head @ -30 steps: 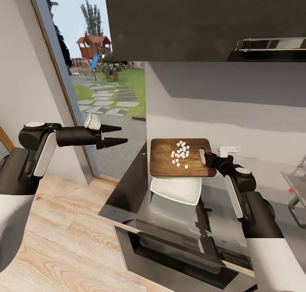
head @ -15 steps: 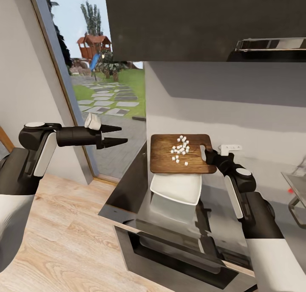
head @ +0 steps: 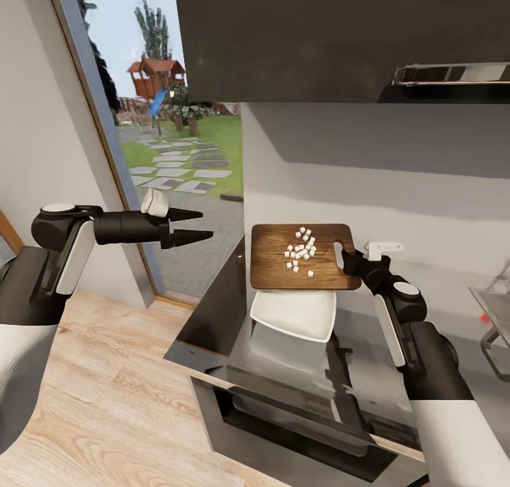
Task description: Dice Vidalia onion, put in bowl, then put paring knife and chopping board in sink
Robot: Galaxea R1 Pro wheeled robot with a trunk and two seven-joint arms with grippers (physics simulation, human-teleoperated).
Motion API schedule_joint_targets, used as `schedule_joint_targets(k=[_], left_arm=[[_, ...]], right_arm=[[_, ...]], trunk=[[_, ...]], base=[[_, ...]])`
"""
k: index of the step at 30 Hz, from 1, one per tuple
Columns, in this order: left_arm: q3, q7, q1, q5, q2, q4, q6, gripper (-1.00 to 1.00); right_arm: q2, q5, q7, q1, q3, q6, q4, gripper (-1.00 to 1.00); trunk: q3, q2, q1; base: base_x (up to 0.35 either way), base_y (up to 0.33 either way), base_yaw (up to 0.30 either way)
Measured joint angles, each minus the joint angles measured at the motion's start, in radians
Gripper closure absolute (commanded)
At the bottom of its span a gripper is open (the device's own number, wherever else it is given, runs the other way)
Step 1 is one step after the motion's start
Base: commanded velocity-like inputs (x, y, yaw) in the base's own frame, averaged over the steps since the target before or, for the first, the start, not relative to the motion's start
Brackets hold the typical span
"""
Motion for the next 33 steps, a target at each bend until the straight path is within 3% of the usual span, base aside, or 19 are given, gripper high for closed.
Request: schedule_joint_targets(k=[33], left_arm=[[0.000,0.000,0.000,0.000,0.000,0.000,0.000,-1.00]], right_arm=[[0.000,0.001,0.000,0.001,0.001,-0.057,0.000,1.00]], trunk=[[0.000,0.000,0.000]], base=[[0.000,0.000,0.000]])
